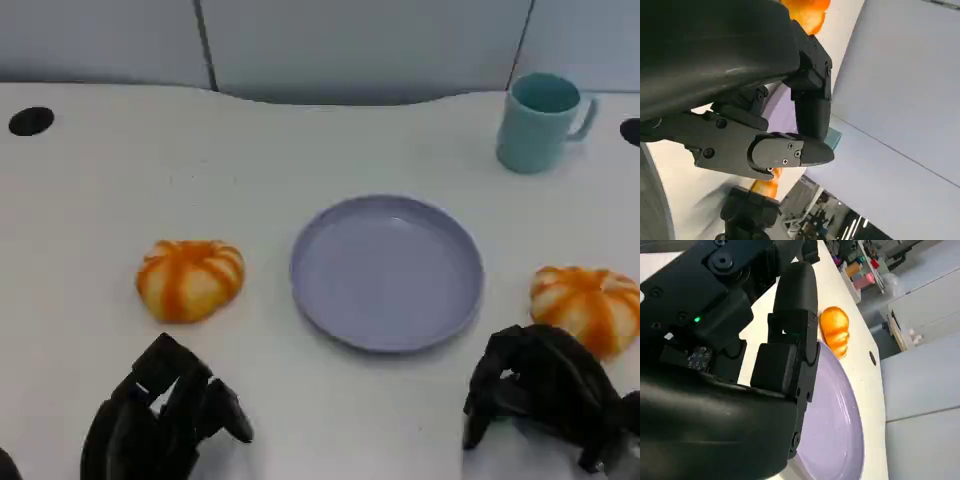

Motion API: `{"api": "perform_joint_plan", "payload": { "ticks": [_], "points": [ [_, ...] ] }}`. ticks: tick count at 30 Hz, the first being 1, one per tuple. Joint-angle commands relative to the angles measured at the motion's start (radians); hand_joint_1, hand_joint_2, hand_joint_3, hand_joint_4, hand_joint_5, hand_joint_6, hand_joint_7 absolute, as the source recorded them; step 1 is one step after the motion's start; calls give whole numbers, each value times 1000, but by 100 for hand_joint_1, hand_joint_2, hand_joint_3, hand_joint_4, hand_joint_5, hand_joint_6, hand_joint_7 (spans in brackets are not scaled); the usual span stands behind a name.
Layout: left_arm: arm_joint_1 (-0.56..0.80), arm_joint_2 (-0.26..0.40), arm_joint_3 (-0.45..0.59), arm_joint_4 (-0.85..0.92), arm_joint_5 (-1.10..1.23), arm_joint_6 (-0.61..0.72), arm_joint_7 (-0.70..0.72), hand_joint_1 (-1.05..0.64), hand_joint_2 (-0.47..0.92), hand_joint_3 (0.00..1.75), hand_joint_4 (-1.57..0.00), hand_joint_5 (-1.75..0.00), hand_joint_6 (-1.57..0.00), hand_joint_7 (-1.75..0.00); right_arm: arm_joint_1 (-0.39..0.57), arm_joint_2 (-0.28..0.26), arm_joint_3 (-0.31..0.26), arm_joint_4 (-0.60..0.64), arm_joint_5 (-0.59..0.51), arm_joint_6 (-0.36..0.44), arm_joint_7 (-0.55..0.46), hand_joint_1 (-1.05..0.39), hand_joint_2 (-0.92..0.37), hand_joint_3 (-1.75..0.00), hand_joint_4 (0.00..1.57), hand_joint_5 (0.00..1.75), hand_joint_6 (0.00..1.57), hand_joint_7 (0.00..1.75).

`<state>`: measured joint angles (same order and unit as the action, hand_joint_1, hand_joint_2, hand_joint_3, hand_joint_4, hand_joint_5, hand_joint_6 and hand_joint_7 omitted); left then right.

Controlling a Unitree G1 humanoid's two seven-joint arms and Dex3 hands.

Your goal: Grasp the bread from the table and place it into the plate.

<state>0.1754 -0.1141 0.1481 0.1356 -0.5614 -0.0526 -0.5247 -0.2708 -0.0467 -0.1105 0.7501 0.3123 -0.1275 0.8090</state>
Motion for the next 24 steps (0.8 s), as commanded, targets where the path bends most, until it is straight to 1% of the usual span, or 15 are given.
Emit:
{"api": "perform_joint_plan", "payload": {
  "ticks": [1,2,6,18,24],
  "points": [
    [15,13,5,-13,5,-2,-3,-52,92,31,-76,-175,-48,-175,11,-10,-8,0,4,-12,3,-105,-57,0,157,61,157,40],
    [16,13,4,-14,7,-3,0,-52,92,31,-76,-175,-49,-175,10,-10,-9,2,4,-16,5,-105,-57,-1,157,61,157,40],
    [17,14,4,-15,3,1,-4,-52,92,32,-76,-175,-48,-175,14,-14,-4,-18,1,16,-9,-105,-56,0,157,62,157,41],
    [19,13,3,-26,3,17,1,-53,92,29,-77,-175,-50,-175,17,-10,-6,-17,3,-1,-4,-105,-57,0,157,62,157,40],
    [20,6,6,-24,21,-26,4,-53,92,34,-75,-175,-48,-175,22,-7,-3,-25,1,2,-10,-105,-56,0,157,62,157,41]
  ]
}}
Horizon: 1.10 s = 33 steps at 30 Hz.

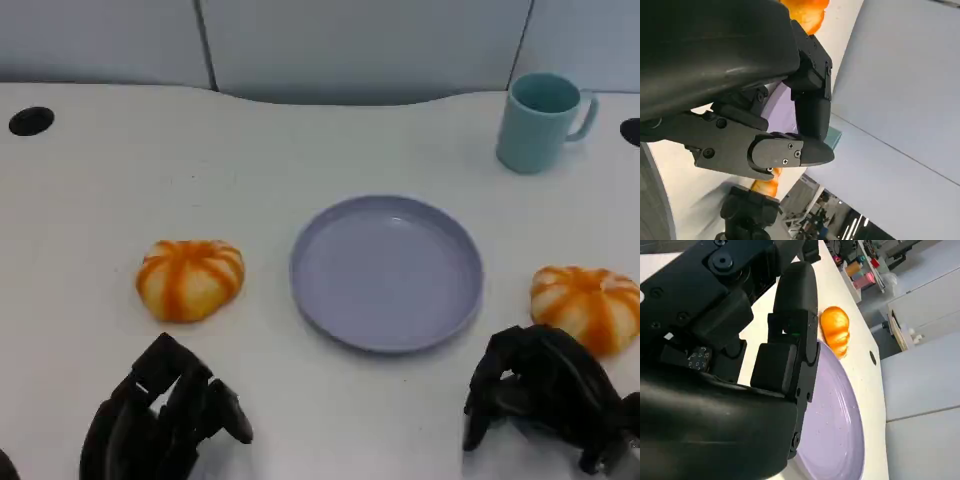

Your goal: Grasp the bread from the table and place it into the plate.

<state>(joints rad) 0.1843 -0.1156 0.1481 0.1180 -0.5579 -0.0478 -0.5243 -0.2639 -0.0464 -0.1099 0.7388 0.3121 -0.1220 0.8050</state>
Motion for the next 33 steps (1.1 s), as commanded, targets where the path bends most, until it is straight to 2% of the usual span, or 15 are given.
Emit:
{"api": "perform_joint_plan", "payload": {
  "ticks": [1,4,6,8,9,10,11,12,13,16,18,21,23,26,33],
  "points": [
    [11,8,4,-9,28,-43,5,-53,92,34,-74,-175,-47,-175,18,-7,-1,-20,-2,0,-13,-105,-56,0,157,62,157,41],
    [12,23,-2,-18,73,-82,10,-55,92,36,-69,-175,-43,-172,21,-4,0,-27,2,7,-9,-105,-56,0,157,63,157,42],
    [10,37,-4,-29,104,-104,14,-56,92,36,-60,-174,-41,-162,21,-1,1,-28,5,9,-6,-105,-56,0,157,63,157,41],
    [5,47,-4,-38,134,-129,22,-56,92,34,-50,-171,-48,-127,22,1,2,-28,2,6,-8,-105,-56,0,157,62,157,41],
    [0,56,-3,-41,155,-166,18,-55,92,34,-48,-164,-49,-115,25,4,4,-35,0,11,-14,-105,-56,0,157,62,157,41],
    [-4,62,-3,-41,168,-192,15,-52,92,33,-48,-150,-52,-95,28,5,6,-40,-1,16,-18,-105,-56,0,157,62,157,41],
    [-9,78,-6,-43,198,-235,8,-51,92,32,-48,-143,-54,-83,29,7,8,-46,-3,20,-23,-105,-55,0,157,62,157,41],
    [-13,101,-9,-50,245,-276,15,-52,92,30,-45,-123,-53,-58,31,9,10,-49,-4,20,-26,-105,-55,0,157,62,157,41],
    [-16,120,-13,-58,289,-307,27,-53,92,28,-44,-110,-55,-41,31,10,11,-51,-5,20,-26,-105,-55,0,157,62,157,41],
    [-24,164,-16,-93,442,-387,106,-56,92,20,-36,-80,-54,-12,31,12,11,-46,-3,12,-20,-105,-56,0,157,62,157,41],
    [-26,184,-20,-130,527,-402,162,-53,92,14,-33,-65,-51,-4,30,13,11,-44,-4,8,-21,-105,-56,0,157,61,157,41],
    [-53,229,-22,-177,753,-445,285,-51,92,8,-27,-53,-47,-1,27,14,13,-38,-6,3,-18,-105,-56,-1,157,61,157,41],
    [-69,252,-27,-186,869,-464,357,-51,92,6,-27,-51,-47,0,23,15,12,-32,-3,5,-13,-105,-56,0,157,61,157,41],
    [-88,287,-43,-213,1034,-427,441,-48,88,2,-23,-48,-45,0,22,17,13,-25,-5,-5,-8,-105,-57,0,157,60,157,40],
    [-131,389,-102,-250,1310,-336,537,-57,85,0,-13,-39,-34,0,21,20,13,-29,-4,9,-16,-105,-55,0,157,60,157,40]
  ]
}}
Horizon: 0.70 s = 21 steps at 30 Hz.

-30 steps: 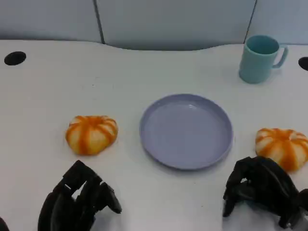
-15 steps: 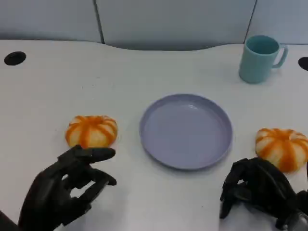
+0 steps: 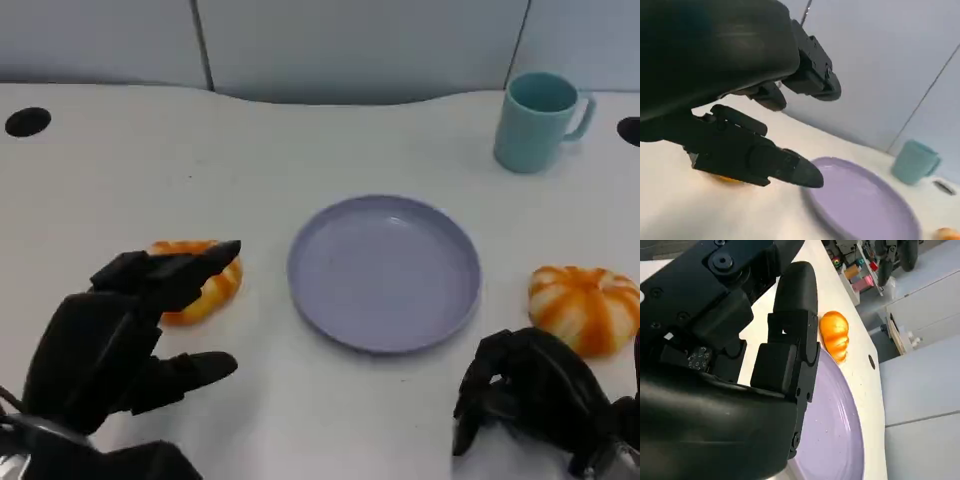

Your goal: Grasp the bread from the table and place it into the plate.

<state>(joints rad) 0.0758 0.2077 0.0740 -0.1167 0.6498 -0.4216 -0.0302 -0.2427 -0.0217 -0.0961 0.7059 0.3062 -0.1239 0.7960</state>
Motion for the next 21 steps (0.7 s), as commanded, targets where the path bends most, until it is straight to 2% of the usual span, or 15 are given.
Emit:
{"api": "perform_joint_plan", "payload": {
  "ticks": [1,4,6,11,21],
  "points": [
    [-32,87,-41,-25,147,66,30,-59,85,1,-12,-37,-32,0,-2,-4,-1,7,3,7,-3,-105,-54,0,157,61,157,40],
    [-64,144,-88,-59,283,171,-40,-68,88,1,-1,-25,-22,0,-2,-3,-2,10,4,1,2,-105,-55,-1,157,60,157,39],
    [-92,169,-122,-65,348,234,-82,-73,90,1,0,-16,-16,-1,-2,-3,-2,9,2,4,-1,-105,-55,-1,157,60,157,39],
    [-197,199,-204,21,403,345,-169,-77,87,0,0,-5,-9,-1,-4,-1,-3,18,0,-8,3,-105,-56,-1,157,60,157,39],
    [-380,189,-335,292,367,435,-183,-78,87,0,0,0,-2,0,-6,-2,-12,21,11,11,15,-105,-55,0,157,59,157,38]
  ]
}}
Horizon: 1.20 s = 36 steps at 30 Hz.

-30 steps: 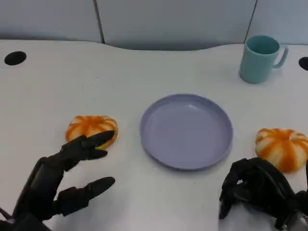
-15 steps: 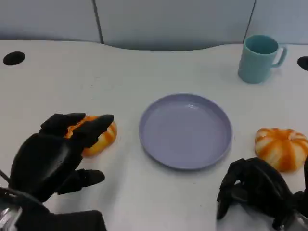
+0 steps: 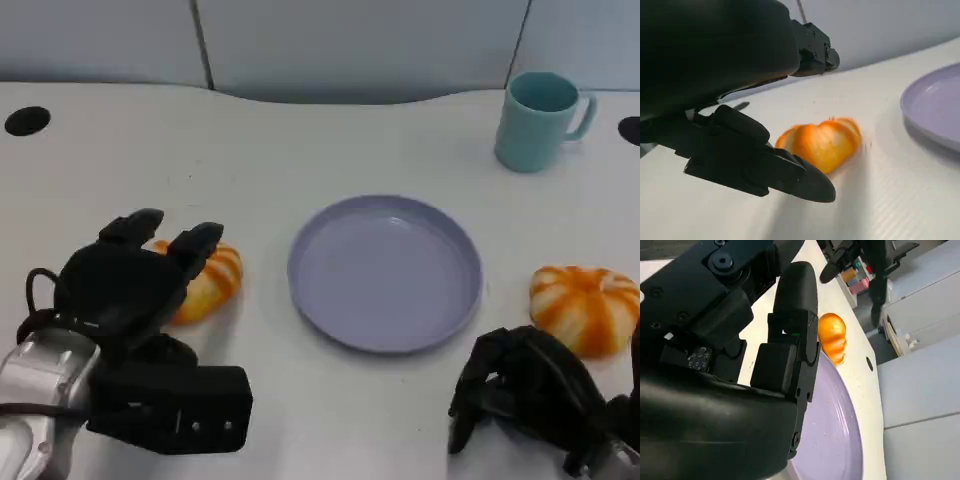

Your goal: Grasp the bread from the table and place it into the plate.

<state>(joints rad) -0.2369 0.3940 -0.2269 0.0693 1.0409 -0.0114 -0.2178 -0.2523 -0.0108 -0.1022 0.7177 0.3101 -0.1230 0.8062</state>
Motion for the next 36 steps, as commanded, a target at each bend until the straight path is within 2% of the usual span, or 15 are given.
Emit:
{"api": "perform_joint_plan", "payload": {
  "ticks": [1,6,13,23,29,34,36],
  "points": [
    [-95,0,-49,149,-31,29,0,-78,87,1,0,0,-1,0,4,-13,-6,9,8,12,3,-105,-55,0,157,59,157,38],
    [-191,-9,-99,315,-87,4,36,-75,88,0,-1,0,-3,-1,3,-16,-8,14,3,4,1,-105,-55,0,157,59,157,39],
    [-347,-44,-219,632,-87,-44,125,-73,87,0,-2,-1,-5,-2,3,-22,-9,13,1,8,-3,-105,-54,0,157,60,157,40],
    [-508,-83,-333,916,-94,-82,257,-71,84,0,-2,-1,-9,-2,5,-21,-7,7,-1,17,-8,-105,-53,0,157,61,157,41],
    [-603,-100,-396,1039,-85,-82,289,-69,86,1,-1,0,-8,-1,10,-20,-7,0,6,27,-2,-105,-53,0,157,60,157,41],
    [-644,-127,-379,1125,-151,-116,258,-58,86,0,-7,-3,-14,-3,19,-20,-1,-21,2,39,-16,-105,-53,0,157,60,157,40],
    [-642,-137,-369,1150,-182,-130,255,-52,85,0,-20,-9,-24,-5,25,-19,1,-35,3,44,-17,-105,-53,0,157,60,157,41]
  ]
}}
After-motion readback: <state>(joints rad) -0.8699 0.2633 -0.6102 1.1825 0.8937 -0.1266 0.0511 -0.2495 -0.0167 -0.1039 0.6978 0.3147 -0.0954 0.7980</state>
